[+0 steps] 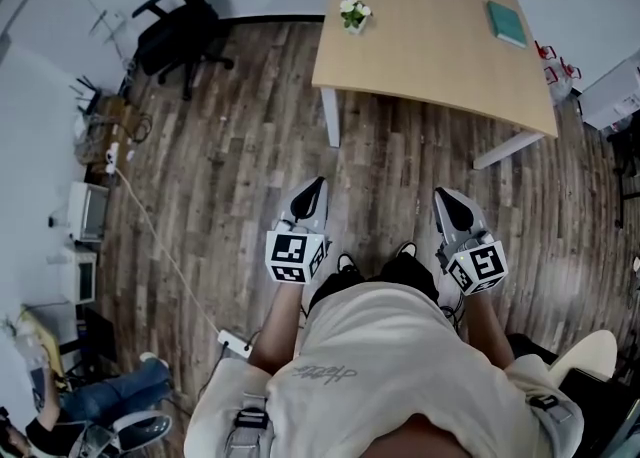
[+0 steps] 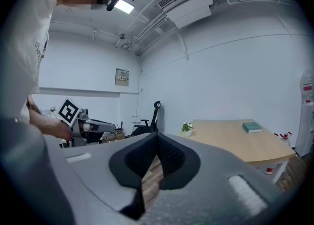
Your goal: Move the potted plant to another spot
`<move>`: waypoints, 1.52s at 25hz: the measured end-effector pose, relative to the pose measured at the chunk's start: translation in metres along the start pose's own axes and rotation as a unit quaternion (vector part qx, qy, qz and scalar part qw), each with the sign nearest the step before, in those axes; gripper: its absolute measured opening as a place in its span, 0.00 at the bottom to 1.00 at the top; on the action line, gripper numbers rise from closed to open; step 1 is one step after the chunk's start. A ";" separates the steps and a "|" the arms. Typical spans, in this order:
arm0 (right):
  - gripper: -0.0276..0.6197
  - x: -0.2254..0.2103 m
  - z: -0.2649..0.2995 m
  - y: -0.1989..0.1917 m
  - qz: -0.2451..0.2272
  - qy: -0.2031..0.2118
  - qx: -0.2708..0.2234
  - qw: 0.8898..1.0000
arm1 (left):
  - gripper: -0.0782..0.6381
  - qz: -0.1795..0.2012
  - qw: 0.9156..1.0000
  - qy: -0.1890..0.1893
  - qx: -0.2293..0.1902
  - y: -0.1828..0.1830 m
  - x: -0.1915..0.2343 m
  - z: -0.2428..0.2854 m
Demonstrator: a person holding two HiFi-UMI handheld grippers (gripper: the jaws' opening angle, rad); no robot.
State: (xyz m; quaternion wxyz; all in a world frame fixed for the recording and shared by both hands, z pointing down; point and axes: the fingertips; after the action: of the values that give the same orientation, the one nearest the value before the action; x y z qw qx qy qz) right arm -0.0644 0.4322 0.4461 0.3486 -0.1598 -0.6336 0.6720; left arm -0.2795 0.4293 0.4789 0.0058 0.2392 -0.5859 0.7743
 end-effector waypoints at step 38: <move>0.05 -0.016 0.034 -0.022 0.020 0.004 0.038 0.999 | 0.82 0.030 0.997 0.045 0.050 -0.008 0.036 0.056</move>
State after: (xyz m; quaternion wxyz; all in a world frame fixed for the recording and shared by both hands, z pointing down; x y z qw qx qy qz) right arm -0.0695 0.3956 0.4687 0.3428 -0.1619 -0.6032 0.7017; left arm -0.2891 0.3707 0.5108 -0.0030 0.1858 -0.5529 0.8122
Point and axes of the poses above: the fingertips, and each gripper's own axes: z forward along the fingers, x to its left, y out of its top, and after that the axes turned 15 degrees about -z, right-handed
